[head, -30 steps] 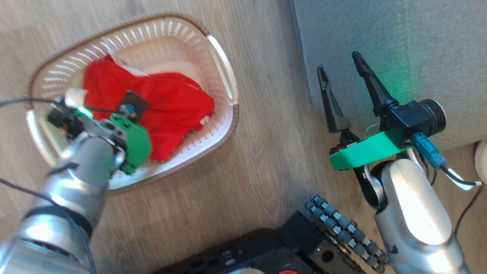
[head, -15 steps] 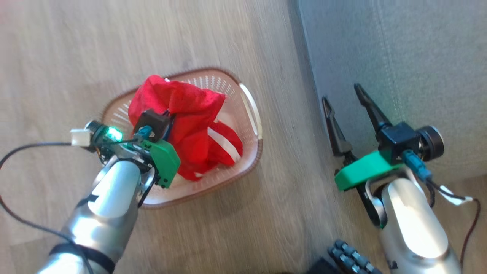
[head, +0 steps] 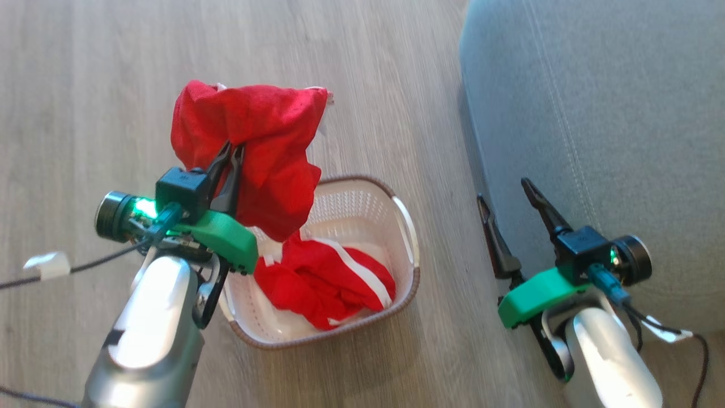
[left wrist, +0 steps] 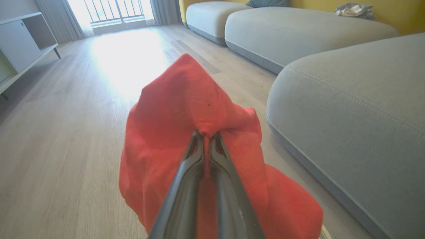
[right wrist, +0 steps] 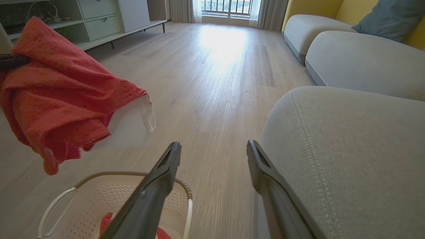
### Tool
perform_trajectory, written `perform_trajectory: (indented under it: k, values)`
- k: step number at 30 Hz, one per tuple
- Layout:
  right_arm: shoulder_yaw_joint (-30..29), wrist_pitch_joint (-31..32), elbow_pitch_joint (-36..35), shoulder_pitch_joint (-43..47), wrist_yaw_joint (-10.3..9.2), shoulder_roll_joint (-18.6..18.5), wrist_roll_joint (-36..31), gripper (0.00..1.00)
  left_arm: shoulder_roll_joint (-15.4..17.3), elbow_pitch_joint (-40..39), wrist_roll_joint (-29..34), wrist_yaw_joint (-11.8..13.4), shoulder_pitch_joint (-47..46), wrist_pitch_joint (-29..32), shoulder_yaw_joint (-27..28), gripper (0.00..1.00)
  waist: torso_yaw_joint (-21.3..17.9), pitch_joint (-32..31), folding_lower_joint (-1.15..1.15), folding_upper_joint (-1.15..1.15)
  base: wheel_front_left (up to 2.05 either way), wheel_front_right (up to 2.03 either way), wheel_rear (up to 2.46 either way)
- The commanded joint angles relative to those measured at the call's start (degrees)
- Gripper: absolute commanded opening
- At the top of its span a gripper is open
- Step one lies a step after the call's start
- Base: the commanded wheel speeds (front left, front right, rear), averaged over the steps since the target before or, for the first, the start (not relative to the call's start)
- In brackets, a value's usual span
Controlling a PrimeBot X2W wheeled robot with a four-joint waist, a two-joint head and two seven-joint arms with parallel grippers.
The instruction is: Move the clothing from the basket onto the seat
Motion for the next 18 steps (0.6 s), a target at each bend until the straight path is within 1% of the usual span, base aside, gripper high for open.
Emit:
perform_trajectory:
  k: [1,9,15,18]
  values:
    - [1.4,-0.1,-1.7,0.4,-0.01,-0.4,-0.1,1.00,0.7,-3.2,0.4,0.1,-0.5,-0.8,2.5,0.00,1.4,-2.8,0.01,0.00,0.00,0.00,0.00]
    - [2.1,-0.1,-1.7,3.2,-0.01,-0.4,-0.1,1.00,-2.4,-17.2,1.1,-0.9,4.7,-0.8,9.0,0.00,2.4,-7.9,0.01,0.00,0.00,0.00,0.00]
    - [2.4,-0.1,-1.3,4.9,-0.01,-0.4,-0.5,1.00,-4.5,-29.0,-1.5,-1.1,7.3,-0.8,15.0,0.00,2.5,-9.8,0.01,0.00,0.00,0.00,0.00]
    - [2.9,-0.1,-1.7,5.2,-0.01,-0.4,-0.3,1.00,-4.7,-35.6,-3.5,-1.1,7.6,-0.8,15.7,0.00,2.4,-10.0,0.01,0.00,0.00,0.00,0.00]
